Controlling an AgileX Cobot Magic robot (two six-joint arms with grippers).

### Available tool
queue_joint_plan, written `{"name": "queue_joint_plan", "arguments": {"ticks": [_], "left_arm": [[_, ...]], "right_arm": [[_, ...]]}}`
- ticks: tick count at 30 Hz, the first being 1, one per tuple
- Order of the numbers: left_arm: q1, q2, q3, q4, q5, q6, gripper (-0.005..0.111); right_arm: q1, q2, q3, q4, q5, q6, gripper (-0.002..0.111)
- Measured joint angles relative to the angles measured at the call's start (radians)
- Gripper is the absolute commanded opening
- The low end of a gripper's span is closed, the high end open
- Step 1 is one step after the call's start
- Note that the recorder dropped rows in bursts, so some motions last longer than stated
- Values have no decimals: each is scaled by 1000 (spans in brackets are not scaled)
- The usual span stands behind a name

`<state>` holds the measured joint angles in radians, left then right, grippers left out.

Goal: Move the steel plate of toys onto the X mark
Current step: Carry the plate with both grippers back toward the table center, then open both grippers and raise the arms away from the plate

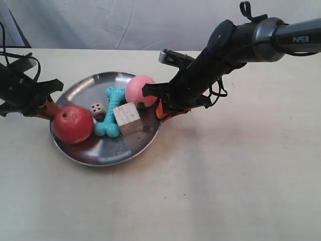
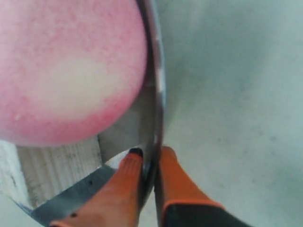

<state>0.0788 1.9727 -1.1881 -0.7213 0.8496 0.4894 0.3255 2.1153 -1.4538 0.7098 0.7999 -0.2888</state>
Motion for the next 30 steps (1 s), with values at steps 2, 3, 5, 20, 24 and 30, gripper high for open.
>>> {"name": "queue_joint_plan", "arguments": {"ticks": [2, 3, 5, 20, 24, 30], "left_arm": [[0, 41, -62, -16, 0, 0, 0], [0, 62, -86, -21, 3, 0, 0], [0, 102, -137, -23, 10, -6, 0], [0, 225, -211, -29, 19, 0, 0], [0, 225, -211, -29, 19, 4, 7], [0, 225, -211, -48, 14, -3, 32]], "right_arm": [[-16, 37, -53, -4, 15, 9, -1], [-25, 58, -82, -4, 23, 12, -1], [-35, 94, -127, -4, 37, 20, -1], [-41, 199, -195, -5, 58, 79, -1], [-41, 199, -198, -16, 60, 92, -1], [-39, 199, -202, -64, 74, 134, 26]]}}
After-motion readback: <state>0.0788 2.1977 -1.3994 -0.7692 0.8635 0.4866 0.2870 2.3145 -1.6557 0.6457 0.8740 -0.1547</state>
